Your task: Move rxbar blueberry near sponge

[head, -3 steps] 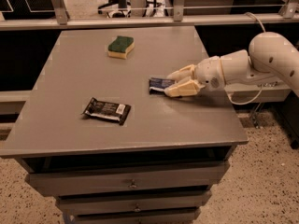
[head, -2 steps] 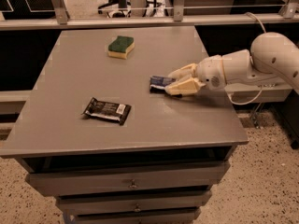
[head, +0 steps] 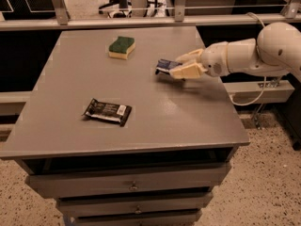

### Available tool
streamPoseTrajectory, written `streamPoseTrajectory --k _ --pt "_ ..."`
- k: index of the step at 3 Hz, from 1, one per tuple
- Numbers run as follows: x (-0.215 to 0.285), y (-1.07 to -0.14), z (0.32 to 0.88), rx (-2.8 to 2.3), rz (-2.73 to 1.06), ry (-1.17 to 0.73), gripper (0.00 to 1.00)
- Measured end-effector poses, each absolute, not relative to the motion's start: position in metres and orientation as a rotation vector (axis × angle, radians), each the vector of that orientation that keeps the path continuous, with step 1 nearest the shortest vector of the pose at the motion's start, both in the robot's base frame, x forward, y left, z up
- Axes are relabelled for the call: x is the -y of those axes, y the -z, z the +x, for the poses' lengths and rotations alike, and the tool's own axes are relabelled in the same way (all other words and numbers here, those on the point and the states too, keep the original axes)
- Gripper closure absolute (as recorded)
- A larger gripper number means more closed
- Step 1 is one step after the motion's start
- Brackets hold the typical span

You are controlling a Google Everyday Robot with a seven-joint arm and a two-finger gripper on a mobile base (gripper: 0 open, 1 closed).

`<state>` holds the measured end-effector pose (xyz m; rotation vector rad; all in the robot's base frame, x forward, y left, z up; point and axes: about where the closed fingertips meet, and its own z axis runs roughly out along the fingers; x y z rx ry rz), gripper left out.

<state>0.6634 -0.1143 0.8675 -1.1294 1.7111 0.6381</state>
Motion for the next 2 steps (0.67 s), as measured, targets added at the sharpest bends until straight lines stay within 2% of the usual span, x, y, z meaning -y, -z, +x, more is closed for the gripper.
streamPoseTrajectory --k 2 --pt "0.124 -0.873 0.736 -1.770 -1.033 -0.425 1.00"
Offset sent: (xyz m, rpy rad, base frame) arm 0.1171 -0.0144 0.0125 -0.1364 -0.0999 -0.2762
